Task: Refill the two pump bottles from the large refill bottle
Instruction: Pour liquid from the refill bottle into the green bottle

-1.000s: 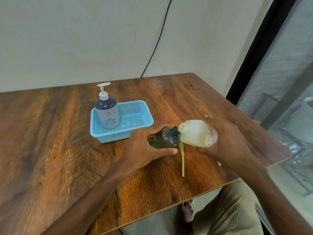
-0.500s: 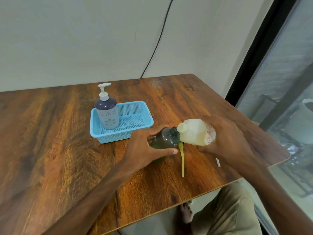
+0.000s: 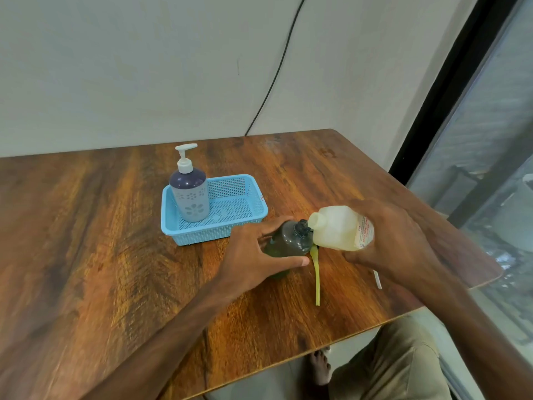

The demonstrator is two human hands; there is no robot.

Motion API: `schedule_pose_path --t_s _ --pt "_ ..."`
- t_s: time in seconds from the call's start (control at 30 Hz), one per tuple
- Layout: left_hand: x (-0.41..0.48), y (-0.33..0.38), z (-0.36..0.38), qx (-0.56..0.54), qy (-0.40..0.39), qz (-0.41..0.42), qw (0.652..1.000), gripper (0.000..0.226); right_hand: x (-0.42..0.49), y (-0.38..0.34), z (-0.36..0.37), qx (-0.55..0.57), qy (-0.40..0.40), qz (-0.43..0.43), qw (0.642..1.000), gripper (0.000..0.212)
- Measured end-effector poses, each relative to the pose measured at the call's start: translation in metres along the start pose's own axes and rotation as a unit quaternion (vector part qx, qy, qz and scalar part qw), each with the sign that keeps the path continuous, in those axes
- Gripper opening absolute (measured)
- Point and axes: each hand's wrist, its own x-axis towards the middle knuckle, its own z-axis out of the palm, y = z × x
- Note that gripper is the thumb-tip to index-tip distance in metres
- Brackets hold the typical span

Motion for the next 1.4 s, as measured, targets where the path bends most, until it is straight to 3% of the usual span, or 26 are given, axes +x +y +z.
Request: schedule_pose_path --t_s 0.53,0.73,1.1,1.4 --pt "0.0 0.0 0.003 0.015 0.011 0.022 1.0 0.07 0.004 0.0 -0.004 -0.019 -0.017 -0.015 1.0 0.079" --pt "0.0 -0.008 0.007 0.006 0.017 0.0 1.0 0.088 0.006 0.011 -0.002 -0.028 -0.032 -0.025 0.999 0.08" --pt "0.0 -0.004 0.008 -0.003 0.02 -0.009 1.0 0.082 0.006 0.014 -0.001 -0.034 -0.032 -0.027 0.999 0.084" --pt "-0.001 -0.006 0.008 -0.009 0.021 -0.006 1.0 0.089 0.006 0.005 -0.008 -0.034 -0.038 -0.027 0.998 0.081"
